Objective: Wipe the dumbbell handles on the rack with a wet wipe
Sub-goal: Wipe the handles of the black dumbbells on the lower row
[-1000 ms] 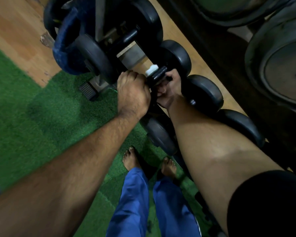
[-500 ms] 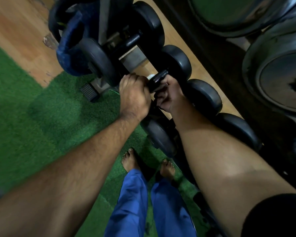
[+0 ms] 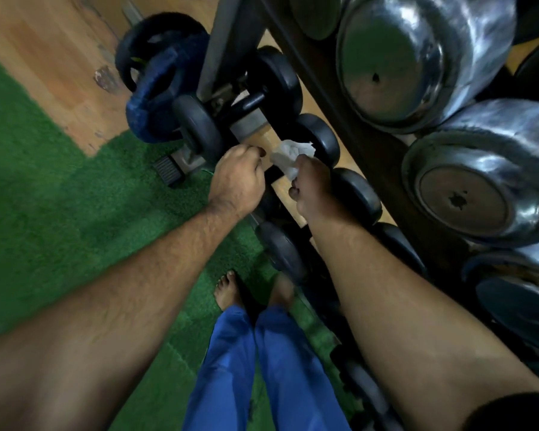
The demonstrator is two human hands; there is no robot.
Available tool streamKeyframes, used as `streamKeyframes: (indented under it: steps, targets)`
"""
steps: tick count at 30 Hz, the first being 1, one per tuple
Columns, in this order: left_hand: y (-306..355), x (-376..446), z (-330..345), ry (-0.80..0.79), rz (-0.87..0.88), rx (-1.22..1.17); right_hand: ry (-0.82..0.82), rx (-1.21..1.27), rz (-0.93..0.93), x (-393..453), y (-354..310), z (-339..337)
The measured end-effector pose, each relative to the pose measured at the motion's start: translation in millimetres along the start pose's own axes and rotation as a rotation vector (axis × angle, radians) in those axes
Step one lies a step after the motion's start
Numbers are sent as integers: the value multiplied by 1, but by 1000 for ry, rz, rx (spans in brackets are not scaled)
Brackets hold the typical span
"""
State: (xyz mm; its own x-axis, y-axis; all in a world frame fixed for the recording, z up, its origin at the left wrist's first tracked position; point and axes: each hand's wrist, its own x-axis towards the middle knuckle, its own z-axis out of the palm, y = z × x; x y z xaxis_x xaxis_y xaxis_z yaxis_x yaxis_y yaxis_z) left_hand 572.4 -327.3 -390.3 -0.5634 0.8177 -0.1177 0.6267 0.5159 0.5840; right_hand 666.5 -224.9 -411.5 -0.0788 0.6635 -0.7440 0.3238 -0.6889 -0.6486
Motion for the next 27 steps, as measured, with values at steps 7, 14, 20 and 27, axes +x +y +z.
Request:
streamKeyframes:
  steps: [7, 14, 20, 27]
  targets:
    - [-10, 38, -29, 142, -48, 68, -241, -206, -297, 15, -32, 52]
    - [-45, 69, -34, 121, -47, 323, 5, -655, -815, 47, -39, 78]
    - [-64, 86, -21, 89, -52, 381, 11, -758, -876, 84, -44, 97]
    - [-61, 83, -16, 117, -75, 339, -181, -1036, -1112, 105, -14, 91]
